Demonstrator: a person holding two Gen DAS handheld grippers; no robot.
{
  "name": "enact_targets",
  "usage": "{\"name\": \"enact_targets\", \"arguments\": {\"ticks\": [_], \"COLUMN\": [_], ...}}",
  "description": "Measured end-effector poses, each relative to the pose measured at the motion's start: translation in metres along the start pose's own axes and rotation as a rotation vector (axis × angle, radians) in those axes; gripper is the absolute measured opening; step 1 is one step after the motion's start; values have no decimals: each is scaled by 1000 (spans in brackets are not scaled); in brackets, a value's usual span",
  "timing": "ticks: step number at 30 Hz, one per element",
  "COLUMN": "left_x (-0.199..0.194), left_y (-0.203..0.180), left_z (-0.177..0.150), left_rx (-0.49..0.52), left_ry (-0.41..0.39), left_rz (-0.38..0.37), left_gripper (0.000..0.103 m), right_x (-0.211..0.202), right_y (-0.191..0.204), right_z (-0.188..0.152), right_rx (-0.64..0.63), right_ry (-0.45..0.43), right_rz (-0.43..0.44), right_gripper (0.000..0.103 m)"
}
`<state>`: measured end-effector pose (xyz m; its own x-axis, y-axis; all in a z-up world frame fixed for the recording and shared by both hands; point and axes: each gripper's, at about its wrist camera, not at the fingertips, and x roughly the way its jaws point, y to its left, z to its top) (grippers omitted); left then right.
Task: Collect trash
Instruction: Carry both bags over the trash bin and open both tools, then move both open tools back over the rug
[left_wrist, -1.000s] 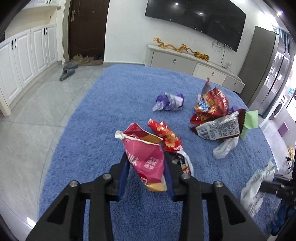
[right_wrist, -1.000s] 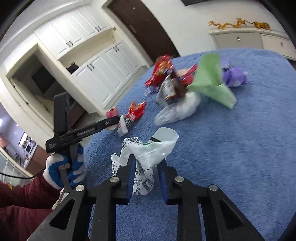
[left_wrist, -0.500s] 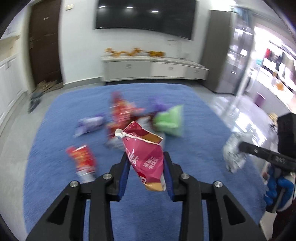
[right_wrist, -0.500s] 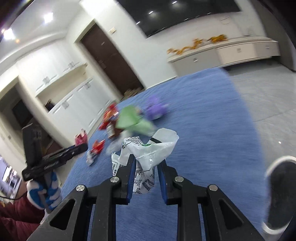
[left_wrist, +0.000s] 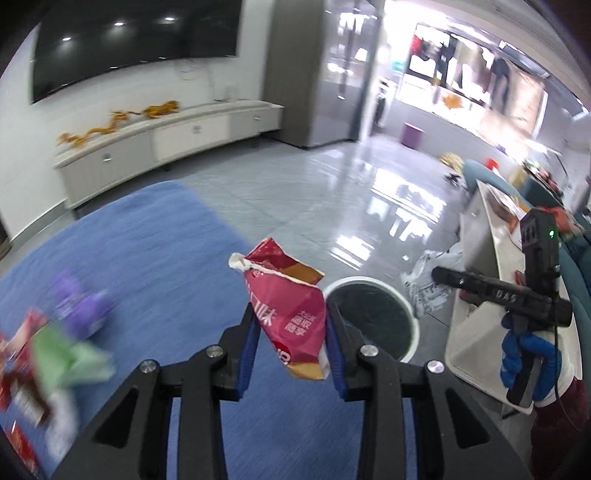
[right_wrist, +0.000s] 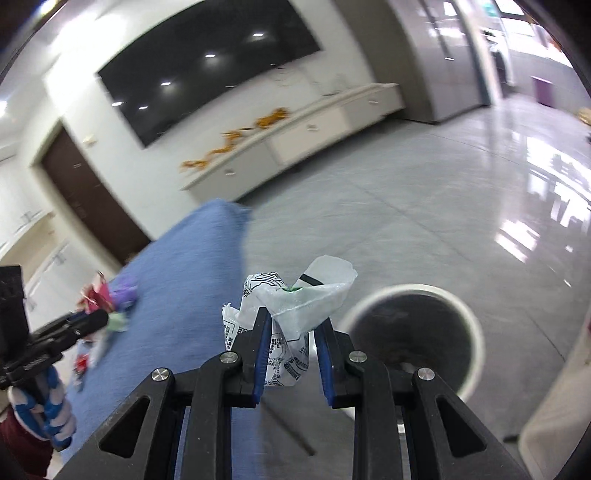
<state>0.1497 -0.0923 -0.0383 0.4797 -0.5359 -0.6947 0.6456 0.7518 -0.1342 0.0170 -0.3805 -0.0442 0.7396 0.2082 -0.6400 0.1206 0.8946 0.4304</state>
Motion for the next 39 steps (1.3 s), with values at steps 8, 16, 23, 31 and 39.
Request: {"name": "enact_targets", "arguments": {"ticks": [8,16,23,31,39], "left_x": [87,136,167,164,120], "left_y": [-47,-77,-91,-98,-90], "left_z": [39,47,57,61,52], "left_rx": [58,72,44,26,76], "left_ry": [93,152,202,179,75], "left_rz": [-102,-147,-200,-207,-69], "left_gripper": [32,32,53,64,64], "right_x": [28,46,57,43,29], "right_y": [-56,-71,-79,-83,-60], "right_z": [1,4,7,3,9], "right_rx": [92,107,116,110,75], "right_ry": [79,121,132,122,74], "right_rz": [-172,-265,-313,-368,-365], "right_gripper": [22,25,51,54,54]}}
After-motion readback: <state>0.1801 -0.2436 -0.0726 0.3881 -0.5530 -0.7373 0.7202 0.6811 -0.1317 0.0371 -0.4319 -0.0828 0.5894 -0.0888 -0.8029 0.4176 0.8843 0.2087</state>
